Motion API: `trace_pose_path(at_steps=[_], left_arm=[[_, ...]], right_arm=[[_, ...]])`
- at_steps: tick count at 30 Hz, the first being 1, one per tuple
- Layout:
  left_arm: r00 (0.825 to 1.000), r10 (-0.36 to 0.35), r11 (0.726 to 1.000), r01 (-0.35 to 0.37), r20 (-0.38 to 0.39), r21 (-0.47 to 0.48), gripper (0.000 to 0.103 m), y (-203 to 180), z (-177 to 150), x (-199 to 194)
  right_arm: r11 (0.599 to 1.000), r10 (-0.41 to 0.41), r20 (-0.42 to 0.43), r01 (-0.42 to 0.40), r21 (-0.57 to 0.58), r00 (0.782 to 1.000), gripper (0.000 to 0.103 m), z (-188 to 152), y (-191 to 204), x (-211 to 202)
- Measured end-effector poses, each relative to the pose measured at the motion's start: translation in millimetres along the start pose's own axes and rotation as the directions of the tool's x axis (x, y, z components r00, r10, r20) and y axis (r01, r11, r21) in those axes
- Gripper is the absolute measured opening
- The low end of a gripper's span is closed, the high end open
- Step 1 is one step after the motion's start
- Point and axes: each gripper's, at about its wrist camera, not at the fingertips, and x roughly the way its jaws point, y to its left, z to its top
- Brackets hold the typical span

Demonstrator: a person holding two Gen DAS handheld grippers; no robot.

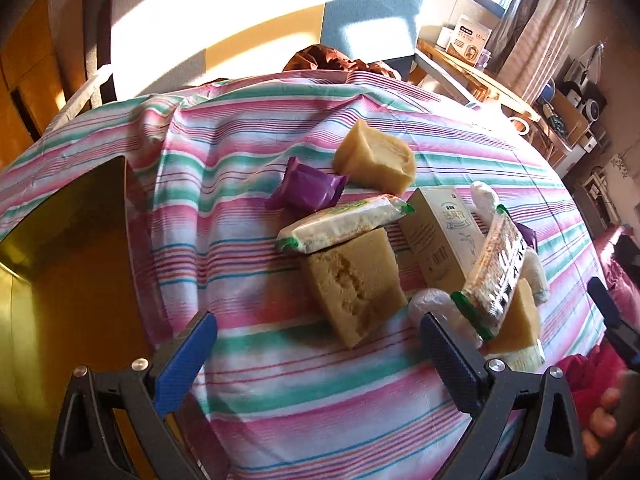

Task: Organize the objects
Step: 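Grasp the yellow sponge with the left gripper while the right gripper reaches toward the items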

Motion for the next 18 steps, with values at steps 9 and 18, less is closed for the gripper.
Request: trace_pose_path(at_steps=[9,18], left_arm=[[0.998,0.047,0.998,-0.049,-0.052,-0.038,0.097,-11,21,59],[0.998,-0.056,0.998,0.056,0.006,-0.017,0.061,-4,-7,36]], right_arm=[[0.998,0.031,-0.018,-0.030,0.051,0.999,0.100,1,-9,3],[0.982,0.033,-0.029,-0.027,0.186,0.999,0.100,4,-33,6]])
